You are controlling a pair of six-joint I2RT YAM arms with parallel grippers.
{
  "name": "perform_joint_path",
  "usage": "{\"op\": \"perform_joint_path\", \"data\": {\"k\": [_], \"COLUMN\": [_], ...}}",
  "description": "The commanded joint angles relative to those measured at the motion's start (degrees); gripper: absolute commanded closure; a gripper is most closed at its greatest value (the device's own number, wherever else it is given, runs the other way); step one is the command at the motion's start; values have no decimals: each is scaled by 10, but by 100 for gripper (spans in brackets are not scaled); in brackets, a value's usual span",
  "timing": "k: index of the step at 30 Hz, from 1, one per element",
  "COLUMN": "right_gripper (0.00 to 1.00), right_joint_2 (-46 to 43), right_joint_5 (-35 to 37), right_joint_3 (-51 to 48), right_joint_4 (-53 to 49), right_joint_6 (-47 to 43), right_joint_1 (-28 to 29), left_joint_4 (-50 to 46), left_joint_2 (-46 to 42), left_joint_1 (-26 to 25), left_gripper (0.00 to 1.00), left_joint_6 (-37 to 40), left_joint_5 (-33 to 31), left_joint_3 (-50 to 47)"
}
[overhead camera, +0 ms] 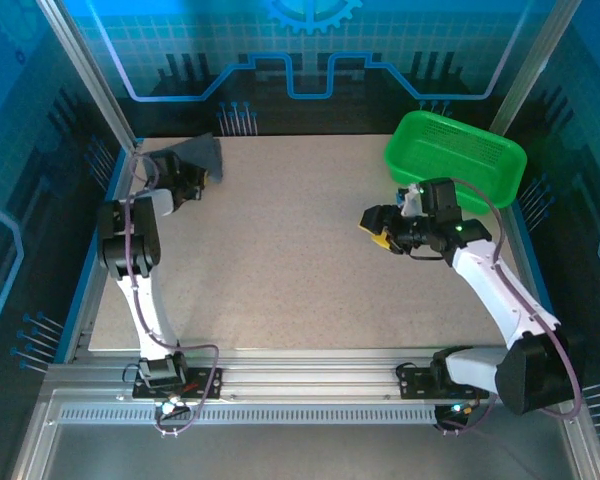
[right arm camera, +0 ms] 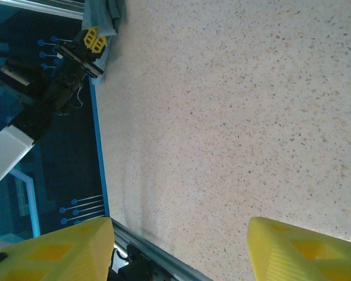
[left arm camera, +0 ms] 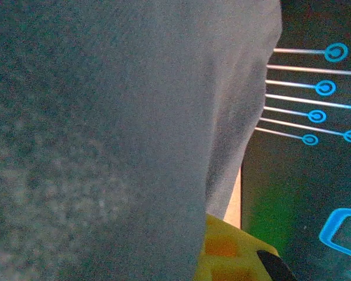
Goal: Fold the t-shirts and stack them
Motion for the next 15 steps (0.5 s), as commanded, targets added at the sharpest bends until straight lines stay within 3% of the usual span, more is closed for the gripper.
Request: {"op": "perform_joint_path", "data": {"k": [1, 12, 13, 15], "right_gripper": [38, 38, 38, 36], "right_joint_2": [14, 61, 57, 43], "right_joint_5": [-20, -15, -12, 8], "right_joint_3": [29, 78, 78, 77], "right_joint_4": [20, 45, 52, 70], "right_joint_6": [-19, -26, -27, -27], "right_joint_1": [4, 15, 18, 25], "left_joint_4": [-91, -162, -163, -166], "left_joint_2": [29, -13, -23, -57], "left_joint_1": [14, 39, 39, 37], "left_gripper": [100, 100, 88, 41], "left_joint_6": [106, 172, 176, 182], "left_joint_5": [67, 51, 49, 36], "left_joint_3": [49, 25, 22, 8]}}
